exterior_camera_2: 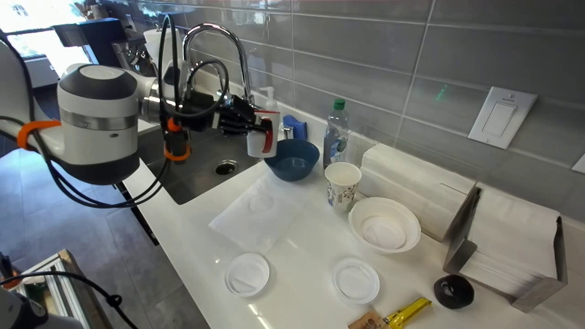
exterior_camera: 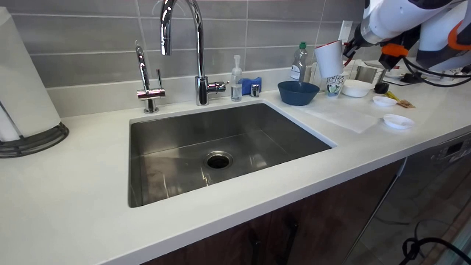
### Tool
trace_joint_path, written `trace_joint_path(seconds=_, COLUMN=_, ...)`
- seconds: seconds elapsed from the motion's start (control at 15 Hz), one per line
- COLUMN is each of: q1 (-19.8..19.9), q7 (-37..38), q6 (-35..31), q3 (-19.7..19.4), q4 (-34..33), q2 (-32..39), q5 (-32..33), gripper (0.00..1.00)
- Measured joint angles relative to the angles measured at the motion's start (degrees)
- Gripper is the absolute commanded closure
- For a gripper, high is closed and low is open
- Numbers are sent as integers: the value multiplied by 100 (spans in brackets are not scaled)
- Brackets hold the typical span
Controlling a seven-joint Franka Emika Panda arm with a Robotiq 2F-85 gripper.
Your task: Pour the content in the red cup into the blue bowl
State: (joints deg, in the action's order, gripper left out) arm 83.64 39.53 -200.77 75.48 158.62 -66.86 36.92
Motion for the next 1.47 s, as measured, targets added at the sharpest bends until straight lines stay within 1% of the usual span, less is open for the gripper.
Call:
trace_joint_path(seconds=0.27, q1=-179, q7=-4, q6=64, q3=-22, q4=4, q2=40, q5=2, gripper=88)
trace_joint_path(seconds=0.33, q1=-195, q7=-4, q6=69, q3=-25, q4=8, q2=40, q5=2, gripper=97)
trace_joint_path(seconds=0.53, q1=-183, q7=-4, q6=63, q3=62, q4=3, q2=38, q5=-9, gripper=97)
trace_joint_path(seconds=0.8, q1=-1, q7=219, q6=-34, q3=573, q4=-2, q2=-130, q5=-316, gripper=97)
trace_joint_path(seconds=1.13, q1=347, q7=928, q6=-199, q3=1308, q4=-13, q2=-653, q5=-938, gripper=97)
trace_joint_path(seconds=1.47, q1=463, q7=1533, q6=-201, q3=1811, q4=-19, q2=-1011, q5=-1192, gripper=97)
